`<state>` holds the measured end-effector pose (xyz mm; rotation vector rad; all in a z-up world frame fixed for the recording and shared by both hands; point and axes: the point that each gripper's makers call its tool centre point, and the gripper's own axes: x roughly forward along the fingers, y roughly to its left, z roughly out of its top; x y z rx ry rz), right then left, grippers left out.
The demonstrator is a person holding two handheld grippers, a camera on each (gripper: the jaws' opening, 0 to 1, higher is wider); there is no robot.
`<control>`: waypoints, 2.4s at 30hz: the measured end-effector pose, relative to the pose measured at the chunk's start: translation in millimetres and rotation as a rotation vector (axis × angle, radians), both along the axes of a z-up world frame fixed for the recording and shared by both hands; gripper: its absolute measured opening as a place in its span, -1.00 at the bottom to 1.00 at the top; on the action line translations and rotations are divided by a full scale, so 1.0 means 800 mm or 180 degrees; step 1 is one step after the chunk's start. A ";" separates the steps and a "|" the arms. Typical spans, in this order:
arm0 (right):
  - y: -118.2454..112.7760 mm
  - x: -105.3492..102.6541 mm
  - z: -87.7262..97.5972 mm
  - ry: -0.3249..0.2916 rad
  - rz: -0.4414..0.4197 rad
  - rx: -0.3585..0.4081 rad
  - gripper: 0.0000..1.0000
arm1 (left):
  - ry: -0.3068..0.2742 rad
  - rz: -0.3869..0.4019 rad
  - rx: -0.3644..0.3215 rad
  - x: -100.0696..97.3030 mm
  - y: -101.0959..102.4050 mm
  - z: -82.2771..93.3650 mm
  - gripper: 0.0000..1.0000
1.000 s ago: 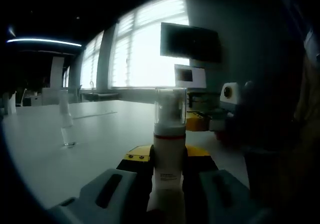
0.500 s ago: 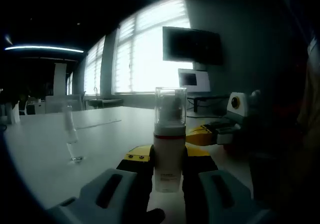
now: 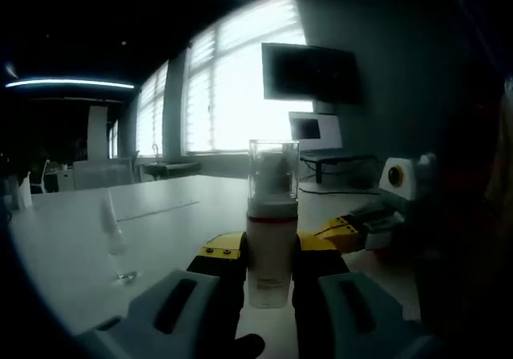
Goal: Clamp pump bottle remove cover press pump head put on cover
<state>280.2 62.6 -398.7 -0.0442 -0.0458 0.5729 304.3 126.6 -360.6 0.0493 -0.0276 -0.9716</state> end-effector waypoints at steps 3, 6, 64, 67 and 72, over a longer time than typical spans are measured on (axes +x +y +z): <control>0.000 0.000 0.000 0.0003 -0.0002 -0.0003 -1.00 | -0.0013 0.0026 0.0007 0.012 -0.001 0.003 -0.75; -0.001 0.001 0.000 0.0008 -0.0008 0.0002 -1.00 | -0.0012 0.0051 0.0007 0.024 0.000 0.004 -0.75; 0.002 0.001 -0.005 0.0033 -0.0005 -0.0071 -1.00 | 0.0104 0.0762 0.0107 0.177 -0.050 -0.036 -0.75; 0.001 0.001 -0.005 0.0033 -0.0014 -0.0080 -1.00 | 0.0172 0.0812 0.0070 0.180 -0.049 -0.040 -0.75; 0.001 0.001 -0.006 0.0035 -0.0007 -0.0094 -1.00 | 0.0265 0.0913 0.0096 0.191 -0.048 -0.054 -0.74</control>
